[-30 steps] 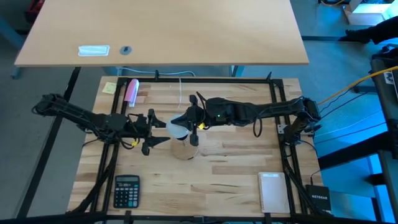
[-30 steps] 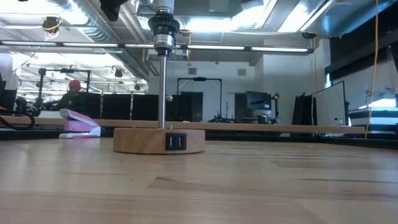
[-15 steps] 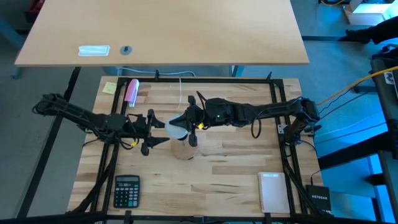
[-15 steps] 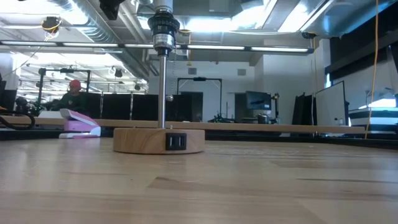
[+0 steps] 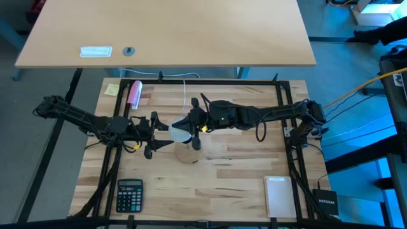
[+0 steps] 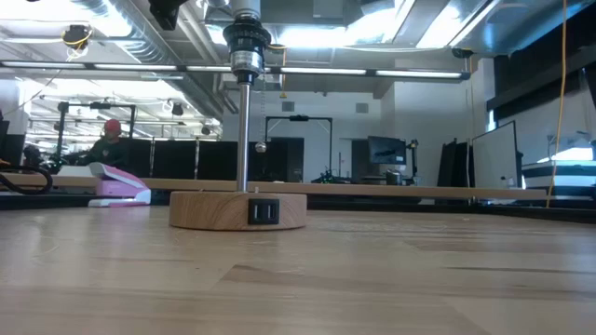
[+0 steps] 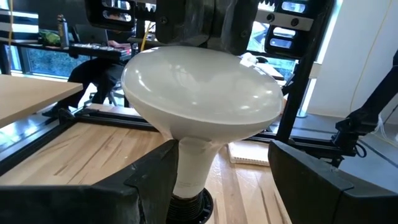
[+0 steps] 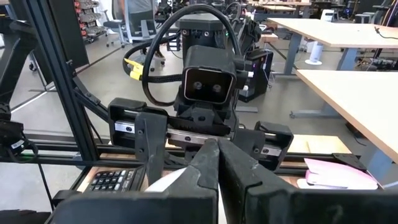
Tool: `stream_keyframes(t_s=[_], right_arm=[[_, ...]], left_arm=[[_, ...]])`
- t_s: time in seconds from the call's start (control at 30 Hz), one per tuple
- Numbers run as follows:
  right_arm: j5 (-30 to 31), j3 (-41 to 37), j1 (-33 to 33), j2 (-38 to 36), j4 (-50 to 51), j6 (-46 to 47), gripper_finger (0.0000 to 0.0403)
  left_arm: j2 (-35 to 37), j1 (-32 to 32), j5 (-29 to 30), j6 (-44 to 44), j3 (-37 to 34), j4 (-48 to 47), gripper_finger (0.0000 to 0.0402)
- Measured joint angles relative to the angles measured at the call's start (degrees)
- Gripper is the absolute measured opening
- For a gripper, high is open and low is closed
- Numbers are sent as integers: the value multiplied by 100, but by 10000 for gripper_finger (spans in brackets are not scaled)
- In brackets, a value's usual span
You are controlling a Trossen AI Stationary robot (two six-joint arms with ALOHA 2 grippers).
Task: Screw lightbulb
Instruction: Insert the lightbulb into the desk lamp
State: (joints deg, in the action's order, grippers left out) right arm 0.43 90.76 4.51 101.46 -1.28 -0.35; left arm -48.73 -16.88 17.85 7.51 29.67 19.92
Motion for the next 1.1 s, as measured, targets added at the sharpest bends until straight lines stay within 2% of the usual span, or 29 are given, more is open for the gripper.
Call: stream_keyframes(t_s=[0.4, 0.73, 1.1], right_arm=[[-98, -13, 45, -135, 101, 0, 3], [2, -4, 72, -146, -187, -51, 3], [101, 460, 76, -159, 403, -277, 3]], left_arm=[[0, 4, 0, -2, 0, -35, 239], [0, 4, 15, -2, 0, -42, 239], [0, 4, 79, -48, 0, 30, 239]])
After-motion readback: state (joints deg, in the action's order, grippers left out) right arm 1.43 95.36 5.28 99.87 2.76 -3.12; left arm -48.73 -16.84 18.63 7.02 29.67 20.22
